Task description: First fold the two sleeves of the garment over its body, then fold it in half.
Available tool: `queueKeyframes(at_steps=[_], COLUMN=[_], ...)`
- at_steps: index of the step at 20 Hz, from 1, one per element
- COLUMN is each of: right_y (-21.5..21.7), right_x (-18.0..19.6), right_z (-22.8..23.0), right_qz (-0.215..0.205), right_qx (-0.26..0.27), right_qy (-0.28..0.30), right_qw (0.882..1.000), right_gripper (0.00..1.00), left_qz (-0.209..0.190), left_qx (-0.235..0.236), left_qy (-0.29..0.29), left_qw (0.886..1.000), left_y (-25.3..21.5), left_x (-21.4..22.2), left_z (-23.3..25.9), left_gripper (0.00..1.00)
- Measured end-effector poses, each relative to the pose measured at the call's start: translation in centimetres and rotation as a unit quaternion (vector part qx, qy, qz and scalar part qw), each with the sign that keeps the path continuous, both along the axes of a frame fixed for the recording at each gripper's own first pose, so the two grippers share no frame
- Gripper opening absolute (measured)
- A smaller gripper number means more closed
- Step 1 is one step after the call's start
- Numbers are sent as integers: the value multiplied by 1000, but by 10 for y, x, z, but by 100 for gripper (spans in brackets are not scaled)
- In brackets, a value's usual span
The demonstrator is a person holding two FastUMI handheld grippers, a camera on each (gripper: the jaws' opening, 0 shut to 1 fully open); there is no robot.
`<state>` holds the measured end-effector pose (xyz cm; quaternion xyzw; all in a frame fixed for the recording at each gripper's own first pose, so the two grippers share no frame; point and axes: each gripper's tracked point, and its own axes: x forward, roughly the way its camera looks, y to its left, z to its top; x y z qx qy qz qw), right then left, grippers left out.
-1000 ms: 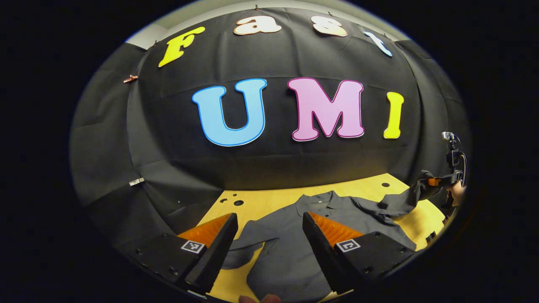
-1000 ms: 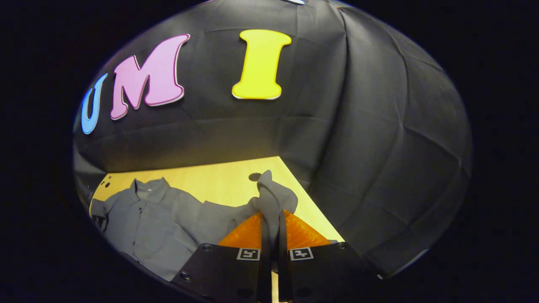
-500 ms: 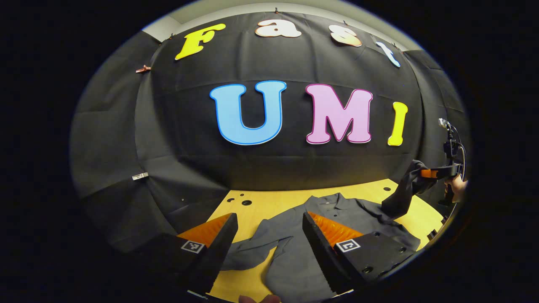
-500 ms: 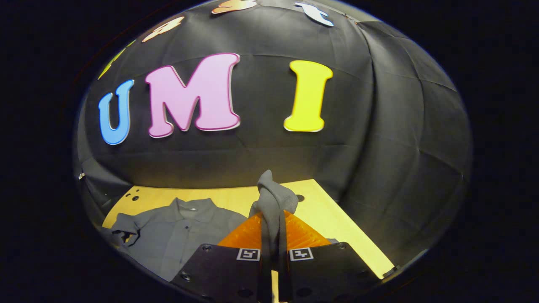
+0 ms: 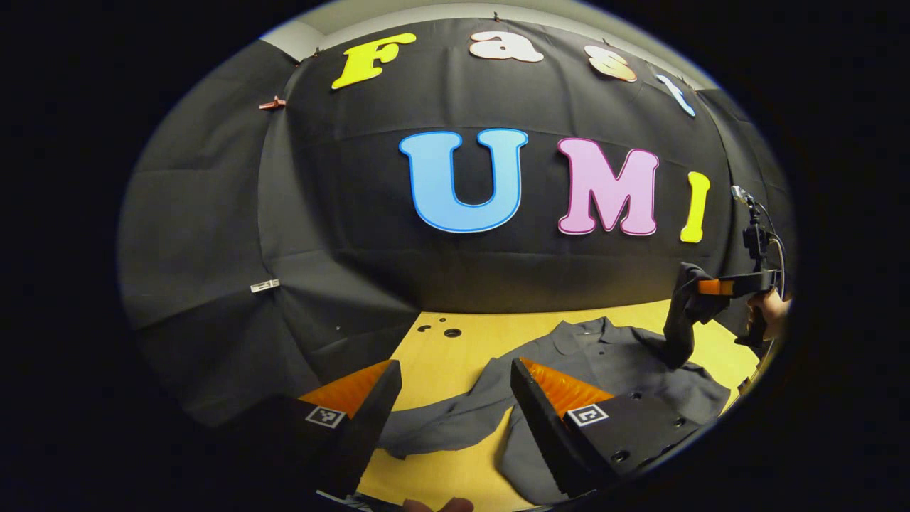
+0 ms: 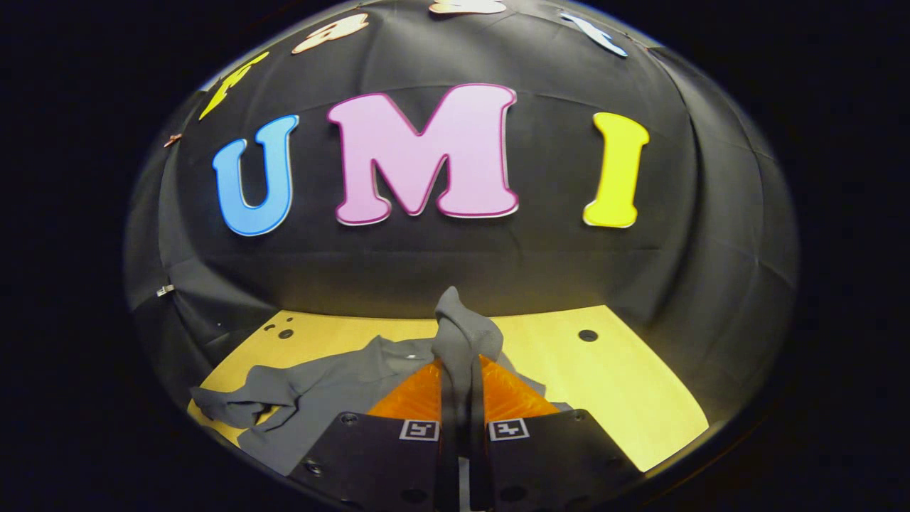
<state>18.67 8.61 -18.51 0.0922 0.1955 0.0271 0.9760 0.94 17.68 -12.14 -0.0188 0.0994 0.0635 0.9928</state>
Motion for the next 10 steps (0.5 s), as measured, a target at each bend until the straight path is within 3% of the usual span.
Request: queueKeyframes(at_steps=[10], right_y=[112], right_x=[5], right_z=[-55], right_qz=[62], right_qx=[-11], right_qy=[55], right_qw=[997], right_gripper=[11], left_qz=[25], left_qx=[-9], left_qy=[30], left_qw=[999], left_y=[62], left_x=[2], left_z=[-55], left_gripper=[98])
